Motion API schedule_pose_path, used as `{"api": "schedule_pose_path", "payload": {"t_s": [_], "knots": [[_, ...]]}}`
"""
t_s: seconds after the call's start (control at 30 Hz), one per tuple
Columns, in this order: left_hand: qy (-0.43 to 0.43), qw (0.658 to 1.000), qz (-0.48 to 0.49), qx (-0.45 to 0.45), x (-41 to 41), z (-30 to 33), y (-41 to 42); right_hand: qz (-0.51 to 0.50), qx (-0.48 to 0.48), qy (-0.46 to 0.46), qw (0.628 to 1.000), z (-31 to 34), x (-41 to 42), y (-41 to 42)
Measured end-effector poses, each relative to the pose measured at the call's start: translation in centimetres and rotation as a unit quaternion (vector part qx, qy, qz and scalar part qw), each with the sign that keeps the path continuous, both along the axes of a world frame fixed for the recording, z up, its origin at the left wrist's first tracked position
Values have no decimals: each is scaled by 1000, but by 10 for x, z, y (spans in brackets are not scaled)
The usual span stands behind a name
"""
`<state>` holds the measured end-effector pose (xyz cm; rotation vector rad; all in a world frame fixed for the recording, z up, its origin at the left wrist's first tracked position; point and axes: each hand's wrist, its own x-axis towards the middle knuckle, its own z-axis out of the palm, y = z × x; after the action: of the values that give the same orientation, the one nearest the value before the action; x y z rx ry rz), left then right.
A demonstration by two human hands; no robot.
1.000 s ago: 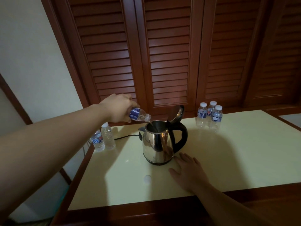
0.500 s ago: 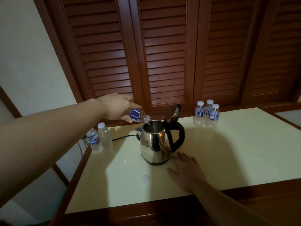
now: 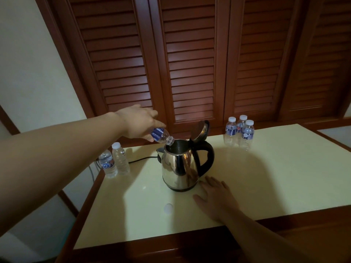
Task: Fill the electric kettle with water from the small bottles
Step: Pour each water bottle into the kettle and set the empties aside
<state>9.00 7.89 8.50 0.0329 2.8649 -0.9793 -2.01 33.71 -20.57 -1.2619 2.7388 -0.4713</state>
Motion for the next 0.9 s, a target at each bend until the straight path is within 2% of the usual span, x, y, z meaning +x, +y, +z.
{"api": "schedule_pose_path", "payload": {"t_s": [0.17, 0.23, 0.3, 0.37, 0.47, 0.57, 0.63, 0.73, 0.8, 0.9], "knots": [[23, 1000, 5, 3, 5, -12, -3, 3, 6, 2, 1000, 0, 0, -2], [59, 996, 32, 61, 9, -20, -7, 2, 9, 2, 1000, 0, 0, -2], [101, 980, 76, 156, 15, -33, -13, -1, 11, 5, 1000, 2, 1, -2], [142, 947, 120, 261, 24, -51, -18, -2, 10, 5, 1000, 3, 1, -2], [220, 867, 169, 414, 43, -81, -21, 2, 11, 2, 1000, 4, 1, -2], [309, 788, 197, 495, 66, -112, -19, 3, 19, 3, 1000, 6, 2, -2], [344, 750, 196, 530, 83, -133, -15, 4, 17, 31, 999, 9, 6, -2], [350, 727, 187, 560, 110, -164, -8, 55, -24, 76, 995, 12, 22, -8], [341, 720, 185, 576, 125, -181, -4, 88, -51, 34, 994, 20, 43, -20], [330, 696, 185, 610, 144, -197, -1, 133, -29, -21, 990, 35, 72, -44]]}}
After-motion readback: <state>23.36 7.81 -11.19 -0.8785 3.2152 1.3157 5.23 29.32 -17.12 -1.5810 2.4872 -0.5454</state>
